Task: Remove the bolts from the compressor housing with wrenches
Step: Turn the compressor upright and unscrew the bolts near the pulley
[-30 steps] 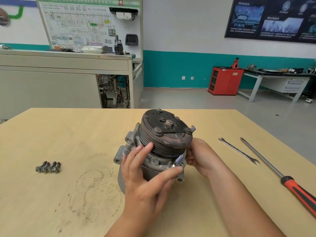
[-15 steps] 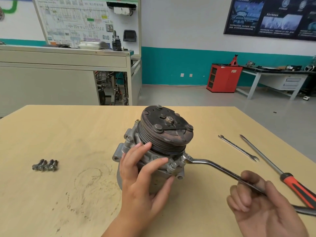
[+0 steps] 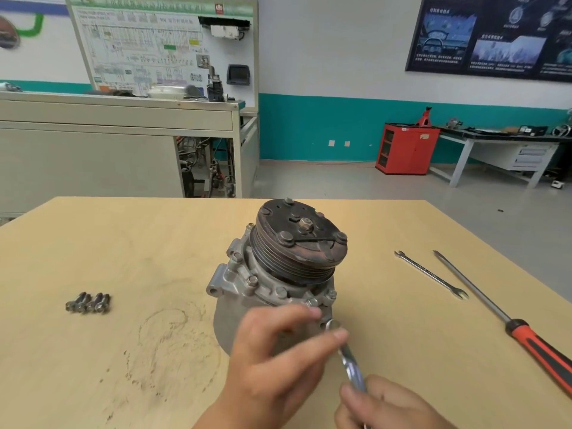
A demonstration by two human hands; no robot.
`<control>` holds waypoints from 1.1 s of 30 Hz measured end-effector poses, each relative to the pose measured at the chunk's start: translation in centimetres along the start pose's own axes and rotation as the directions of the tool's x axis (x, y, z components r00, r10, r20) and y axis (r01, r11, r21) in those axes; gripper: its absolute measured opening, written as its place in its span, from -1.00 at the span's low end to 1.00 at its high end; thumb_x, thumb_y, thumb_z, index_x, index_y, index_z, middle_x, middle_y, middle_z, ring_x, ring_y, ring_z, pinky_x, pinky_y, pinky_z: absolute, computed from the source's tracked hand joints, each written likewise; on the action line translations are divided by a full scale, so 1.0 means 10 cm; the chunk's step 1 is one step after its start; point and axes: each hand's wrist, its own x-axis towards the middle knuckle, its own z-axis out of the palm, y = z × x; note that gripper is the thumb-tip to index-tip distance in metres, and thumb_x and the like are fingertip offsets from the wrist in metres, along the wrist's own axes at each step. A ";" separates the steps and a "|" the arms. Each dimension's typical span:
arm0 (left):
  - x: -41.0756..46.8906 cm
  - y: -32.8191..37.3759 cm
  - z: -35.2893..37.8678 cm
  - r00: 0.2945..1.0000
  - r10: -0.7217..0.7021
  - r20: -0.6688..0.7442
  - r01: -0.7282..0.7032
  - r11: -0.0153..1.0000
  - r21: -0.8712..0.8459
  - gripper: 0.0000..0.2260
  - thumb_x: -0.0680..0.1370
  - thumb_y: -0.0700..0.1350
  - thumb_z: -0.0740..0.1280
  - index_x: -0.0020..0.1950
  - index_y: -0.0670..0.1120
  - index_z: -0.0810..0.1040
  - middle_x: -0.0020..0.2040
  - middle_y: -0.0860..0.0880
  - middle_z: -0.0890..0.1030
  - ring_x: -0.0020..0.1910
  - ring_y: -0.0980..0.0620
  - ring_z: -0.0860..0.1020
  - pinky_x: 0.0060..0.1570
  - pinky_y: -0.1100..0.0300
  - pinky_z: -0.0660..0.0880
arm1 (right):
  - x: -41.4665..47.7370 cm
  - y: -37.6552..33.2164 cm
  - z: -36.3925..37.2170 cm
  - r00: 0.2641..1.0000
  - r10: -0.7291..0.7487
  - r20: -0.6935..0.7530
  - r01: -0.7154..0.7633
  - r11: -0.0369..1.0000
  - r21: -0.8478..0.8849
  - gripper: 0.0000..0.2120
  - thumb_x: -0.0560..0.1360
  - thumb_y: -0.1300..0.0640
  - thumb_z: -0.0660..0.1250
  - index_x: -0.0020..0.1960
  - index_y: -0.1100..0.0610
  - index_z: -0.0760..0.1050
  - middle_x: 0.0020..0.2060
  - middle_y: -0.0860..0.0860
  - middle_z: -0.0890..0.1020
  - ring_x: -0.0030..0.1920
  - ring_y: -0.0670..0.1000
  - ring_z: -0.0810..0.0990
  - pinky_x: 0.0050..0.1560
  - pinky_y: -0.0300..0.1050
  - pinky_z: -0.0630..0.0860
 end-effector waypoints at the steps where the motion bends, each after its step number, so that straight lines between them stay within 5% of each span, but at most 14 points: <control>1: 0.02 0.04 -0.01 0.998 0.024 0.063 -0.023 1.000 -0.017 -0.73 0.48 -0.15 0.40 0.16 0.08 0.57 0.03 0.12 0.47 -0.12 0.19 0.42 -0.09 0.33 0.40 | 0.00 -0.02 0.03 0.995 0.009 0.095 -0.016 0.997 0.074 -0.47 0.01 -0.28 0.58 -0.32 0.14 0.57 -0.45 -0.07 0.58 -0.44 -0.14 0.53 -0.35 -0.37 0.38; 4: 0.09 0.11 -0.06 0.979 0.065 0.195 -0.056 0.997 -0.051 -0.83 0.56 -0.02 0.32 0.14 0.09 0.59 -0.18 0.13 0.40 -0.27 0.14 0.40 -0.26 0.31 0.36 | -0.06 -0.16 0.16 0.995 -0.041 0.086 0.034 0.996 0.088 -0.17 0.19 -0.09 0.59 0.08 0.50 0.32 -0.30 -0.09 0.62 -0.28 -0.19 0.58 -0.25 -0.39 0.42; 6: 0.17 0.12 -0.08 0.970 0.085 0.228 -0.073 0.996 -0.058 -0.82 0.60 0.07 0.25 0.11 0.09 0.59 -0.25 0.12 0.38 -0.34 0.11 0.40 -0.34 0.25 0.34 | -0.09 -0.10 0.15 0.999 -0.008 0.046 -0.001 0.982 0.189 0.21 -0.09 0.03 0.69 0.21 0.68 0.13 -0.27 0.04 0.55 -0.32 -0.11 0.54 -0.32 -0.33 0.40; 9: 0.25 0.14 -0.07 0.968 0.117 0.224 -0.114 0.993 -0.026 -0.84 0.61 0.07 0.22 0.05 0.06 0.56 -0.26 0.11 0.44 -0.32 0.11 0.42 -0.38 0.23 0.34 | -0.13 -0.13 0.18 0.999 -0.033 -0.018 0.035 0.994 0.100 -0.25 -0.22 -0.05 0.61 -0.26 0.45 0.49 -0.52 0.04 0.54 -0.56 -0.10 0.47 -0.51 -0.34 0.35; 11: 0.29 0.11 -0.07 0.978 0.081 0.192 -0.083 0.997 0.002 -0.82 0.62 0.07 0.21 0.05 0.05 0.56 -0.23 0.11 0.49 -0.30 0.09 0.45 -0.38 0.17 0.38 | -0.17 -0.18 0.17 0.978 -0.104 -0.181 0.129 0.983 0.132 -0.51 -0.26 0.03 0.53 -0.50 0.37 0.52 -0.65 0.15 0.47 -0.71 -0.03 0.41 -0.67 -0.27 0.33; 14: 0.31 0.04 -0.10 0.986 0.024 0.165 -0.031 0.999 0.043 -0.85 0.61 0.05 0.23 0.05 0.05 0.56 -0.17 0.14 0.48 -0.27 0.08 0.43 -0.37 0.12 0.41 | -0.17 -0.27 0.20 0.969 -0.143 -0.202 0.198 0.939 0.281 -0.48 -0.15 0.25 0.44 -0.16 0.17 0.68 -0.58 0.24 0.46 -0.65 0.09 0.43 -0.65 -0.20 0.38; 16: 0.32 0.00 -0.10 0.984 0.020 0.178 -0.033 0.997 0.069 -0.89 0.58 0.02 0.27 0.03 0.06 0.55 -0.17 0.14 0.47 -0.26 0.09 0.40 -0.36 0.13 0.40 | -0.20 -0.30 0.25 0.961 -0.156 -0.229 0.210 0.948 0.238 -0.66 -0.02 0.24 0.50 -0.26 0.00 0.69 -0.55 0.25 0.51 -0.61 0.11 0.48 -0.59 -0.15 0.45; 18: 0.33 -0.02 -0.07 0.980 0.024 0.195 -0.040 0.996 0.081 -0.91 0.57 0.01 0.27 0.02 0.06 0.54 -0.19 0.13 0.47 -0.26 0.09 0.41 -0.38 0.12 0.40 | -0.23 -0.27 0.40 0.978 -0.124 -0.166 0.127 0.992 0.005 -0.85 -0.03 0.05 0.45 -0.50 0.10 0.64 -0.56 0.10 0.57 -0.50 0.01 0.53 -0.47 -0.22 0.44; 21: 0.34 -0.06 -0.04 0.980 0.020 0.200 -0.039 0.995 0.093 -0.90 0.59 0.02 0.25 0.02 0.06 0.53 -0.17 0.14 0.47 -0.23 0.09 0.41 -0.36 0.06 0.40 | -0.20 -0.24 0.39 0.903 -0.376 -0.207 0.309 0.904 -0.295 -0.87 0.23 0.19 0.35 -0.43 0.02 0.62 -0.43 -0.06 0.60 -0.39 -0.11 0.49 -0.41 -0.44 0.38; 24: 0.28 -0.10 -0.07 0.991 0.000 0.134 -0.016 0.993 0.118 -0.87 0.55 0.04 0.32 0.07 0.07 0.53 -0.11 0.18 0.46 -0.13 0.10 0.44 -0.15 0.07 0.38 | -0.19 -0.12 0.35 0.934 -0.258 -0.245 0.228 0.963 -0.143 -0.78 0.40 0.27 0.33 -0.40 0.22 0.62 -0.53 0.00 0.58 -0.50 -0.11 0.50 -0.53 -0.38 0.37; 26: 0.25 -0.15 -0.08 0.997 -0.053 0.061 0.042 0.985 0.165 -0.77 0.47 0.07 0.39 0.09 0.08 0.52 -0.02 0.14 0.47 -0.05 0.06 0.46 -0.02 0.06 0.36 | -0.14 -0.18 0.31 0.961 -0.181 -0.209 0.157 0.979 -0.129 -0.64 0.46 -0.06 0.27 -0.18 0.22 0.65 -0.55 -0.03 0.60 -0.43 -0.08 0.53 -0.43 -0.33 0.41; 29: 0.18 -0.23 -0.03 0.994 -0.108 -0.001 0.105 0.967 0.233 -0.71 0.39 0.10 0.42 0.07 0.08 0.51 0.07 0.05 0.43 0.09 -0.01 0.43 0.06 -0.09 0.37 | -0.10 -0.30 0.28 0.880 -0.412 -0.237 0.352 0.901 -0.255 -0.43 -0.05 -0.62 0.26 -0.30 -0.26 0.65 -0.26 -0.02 0.70 -0.31 -0.02 0.62 -0.37 -0.28 0.46; 31: 0.11 -0.24 0.03 0.993 -0.117 -0.007 0.115 0.966 0.232 -0.73 0.39 0.08 0.42 0.05 0.08 0.51 0.13 0.00 0.38 0.21 -0.02 0.37 0.05 -0.26 0.41 | -0.15 -0.26 0.20 0.841 -0.498 -0.211 0.456 0.862 -0.221 -0.42 -0.11 -0.60 0.31 -0.27 -0.26 0.65 -0.27 0.11 0.70 -0.35 0.00 0.63 -0.43 -0.24 0.45; 33: 0.05 -0.24 0.06 0.993 -0.118 -0.003 0.116 0.970 0.214 -0.77 0.41 0.05 0.40 0.04 0.08 0.52 0.20 0.01 0.34 0.27 -0.04 0.32 0.04 -0.32 0.42 | -0.10 -0.27 0.06 0.835 -0.498 -0.235 0.493 0.866 -0.082 -0.34 -0.03 -0.49 0.42 -0.20 0.00 0.71 -0.39 0.25 0.64 -0.44 0.07 0.58 -0.50 -0.26 0.40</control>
